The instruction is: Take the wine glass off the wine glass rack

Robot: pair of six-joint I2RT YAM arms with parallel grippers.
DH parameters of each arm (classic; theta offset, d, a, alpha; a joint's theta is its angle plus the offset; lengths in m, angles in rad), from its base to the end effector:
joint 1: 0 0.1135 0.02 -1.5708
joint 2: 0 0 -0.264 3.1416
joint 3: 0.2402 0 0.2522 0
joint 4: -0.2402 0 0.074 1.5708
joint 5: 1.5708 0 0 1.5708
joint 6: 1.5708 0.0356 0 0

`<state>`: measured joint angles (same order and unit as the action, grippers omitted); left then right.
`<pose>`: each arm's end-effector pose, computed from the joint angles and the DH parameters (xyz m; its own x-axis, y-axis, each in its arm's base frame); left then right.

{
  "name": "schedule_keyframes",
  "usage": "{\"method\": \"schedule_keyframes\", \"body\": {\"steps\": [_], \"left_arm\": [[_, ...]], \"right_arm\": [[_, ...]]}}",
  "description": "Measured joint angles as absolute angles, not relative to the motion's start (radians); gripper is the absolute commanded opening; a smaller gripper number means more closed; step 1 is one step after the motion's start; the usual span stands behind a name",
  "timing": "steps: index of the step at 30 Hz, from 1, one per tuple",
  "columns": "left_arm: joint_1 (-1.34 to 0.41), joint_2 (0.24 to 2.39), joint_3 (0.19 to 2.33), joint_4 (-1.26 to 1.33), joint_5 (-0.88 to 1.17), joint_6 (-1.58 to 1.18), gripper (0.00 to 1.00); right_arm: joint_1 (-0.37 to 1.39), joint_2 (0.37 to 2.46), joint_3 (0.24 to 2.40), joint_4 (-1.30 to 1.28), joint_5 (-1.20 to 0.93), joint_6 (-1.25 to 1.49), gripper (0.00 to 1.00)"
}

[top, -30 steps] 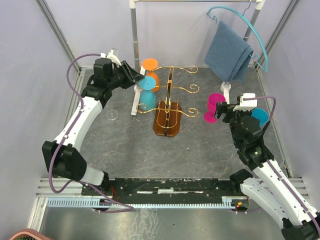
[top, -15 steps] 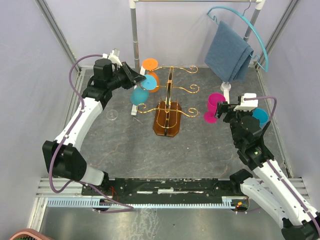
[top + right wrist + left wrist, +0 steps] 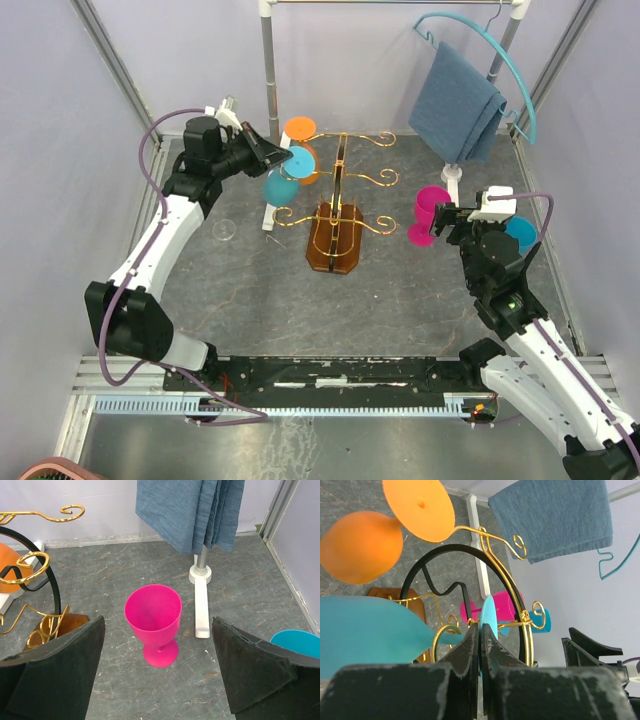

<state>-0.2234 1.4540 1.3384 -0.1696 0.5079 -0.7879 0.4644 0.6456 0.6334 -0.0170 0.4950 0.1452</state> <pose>0.3280 -0.0923 0.3775 -0.6533 -0.4867 -0.5799 0.2631 0.5722 -0.7768 0.1507 0.0566 0.3263 -0.0214 0.1317 -0.9911 0.0339 0.9908 0.1309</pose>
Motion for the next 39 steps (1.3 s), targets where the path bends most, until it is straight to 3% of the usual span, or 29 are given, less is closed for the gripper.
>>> {"method": "schedule_keyframes", "body": {"steps": [13, 29, 39], "left_arm": [[-0.127, 1.359, 1.285, -0.247, 0.536, -0.769, 0.03], [-0.138, 1.367, 1.166, 0.063, 0.690, -0.944, 0.03], [-0.136, 1.509, 1.195, 0.203, 0.622, -0.998, 0.03]], "right_arm": [[0.464, 0.663, 0.633, -0.017, 0.495, 0.152, 0.95], [0.464, 0.684, 0.633, -0.017, 0.498, 0.153, 0.95], [0.464, 0.702, 0.641, -0.018, 0.497, 0.153, 0.95]]}}
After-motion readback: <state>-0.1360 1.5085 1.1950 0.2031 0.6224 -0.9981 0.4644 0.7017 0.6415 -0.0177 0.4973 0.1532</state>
